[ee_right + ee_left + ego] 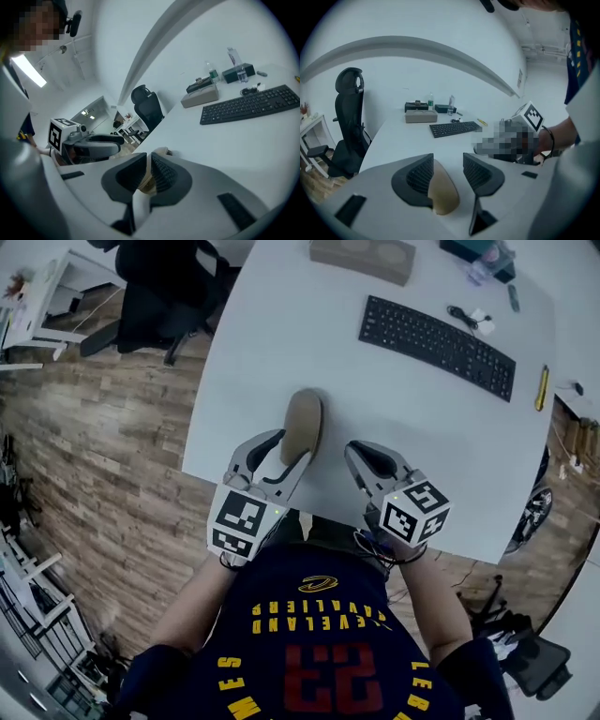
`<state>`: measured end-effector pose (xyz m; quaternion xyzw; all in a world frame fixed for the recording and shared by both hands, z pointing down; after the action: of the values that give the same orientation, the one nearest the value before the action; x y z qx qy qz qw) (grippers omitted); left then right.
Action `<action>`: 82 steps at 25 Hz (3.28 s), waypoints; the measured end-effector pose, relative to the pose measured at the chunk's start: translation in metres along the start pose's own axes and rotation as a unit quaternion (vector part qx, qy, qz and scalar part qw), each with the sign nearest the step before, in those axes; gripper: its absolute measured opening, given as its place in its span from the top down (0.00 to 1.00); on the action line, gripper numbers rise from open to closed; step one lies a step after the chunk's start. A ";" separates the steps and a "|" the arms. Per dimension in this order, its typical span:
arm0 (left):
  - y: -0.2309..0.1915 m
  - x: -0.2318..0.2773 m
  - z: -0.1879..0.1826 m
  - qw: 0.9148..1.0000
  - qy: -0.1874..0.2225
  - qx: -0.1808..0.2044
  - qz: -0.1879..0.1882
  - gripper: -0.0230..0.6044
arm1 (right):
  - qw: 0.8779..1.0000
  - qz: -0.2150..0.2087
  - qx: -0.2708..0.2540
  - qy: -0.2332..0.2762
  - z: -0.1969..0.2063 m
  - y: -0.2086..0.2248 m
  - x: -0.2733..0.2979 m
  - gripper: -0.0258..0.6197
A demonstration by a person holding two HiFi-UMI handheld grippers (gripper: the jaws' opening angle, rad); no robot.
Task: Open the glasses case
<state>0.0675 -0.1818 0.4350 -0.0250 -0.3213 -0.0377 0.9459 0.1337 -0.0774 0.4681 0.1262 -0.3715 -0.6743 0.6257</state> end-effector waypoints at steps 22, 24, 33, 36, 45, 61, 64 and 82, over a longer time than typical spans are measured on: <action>-0.002 0.075 0.047 0.982 -0.068 0.175 0.019 0.38 | 0.991 0.008 0.123 -0.045 0.038 0.063 0.073 0.74; -0.002 0.077 0.050 0.980 -0.069 0.185 0.017 0.38 | 0.991 0.011 0.123 -0.048 0.039 0.063 0.077 0.74; -0.012 0.084 0.064 0.978 -0.078 0.193 0.005 0.37 | 0.989 0.025 0.134 -0.048 0.046 0.068 0.085 0.74; -0.013 0.083 0.065 0.978 -0.079 0.192 0.007 0.37 | 0.988 0.027 0.141 -0.047 0.050 0.069 0.085 0.74; -0.012 0.078 0.060 0.979 -0.076 0.191 0.009 0.37 | 0.985 0.032 0.160 -0.064 0.063 0.070 0.087 0.82; -0.036 0.055 0.048 0.986 -0.063 0.152 -0.008 0.37 | 0.983 0.026 0.165 -0.073 0.063 0.068 0.087 0.87; -0.040 0.053 0.048 0.988 -0.061 0.141 -0.011 0.37 | 0.983 0.024 0.169 -0.073 0.064 0.067 0.087 0.87; -0.081 0.035 0.050 0.991 -0.064 0.107 -0.054 0.37 | 0.982 0.025 0.166 -0.089 0.065 0.067 0.089 0.87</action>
<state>0.0575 -0.2604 0.4980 0.0917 -0.3846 -0.0527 0.9170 0.1260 -0.1345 0.5835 0.1587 -0.5357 -0.5961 0.5766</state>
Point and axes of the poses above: the fingertips, and each gripper's own axes: x forward along the fingers, y to its right, z out of its underside, the point moved 3 cm from there along -x, backward along the fingers, and after that the axes turned 13 degrees about -z, right-handed, at the moved point
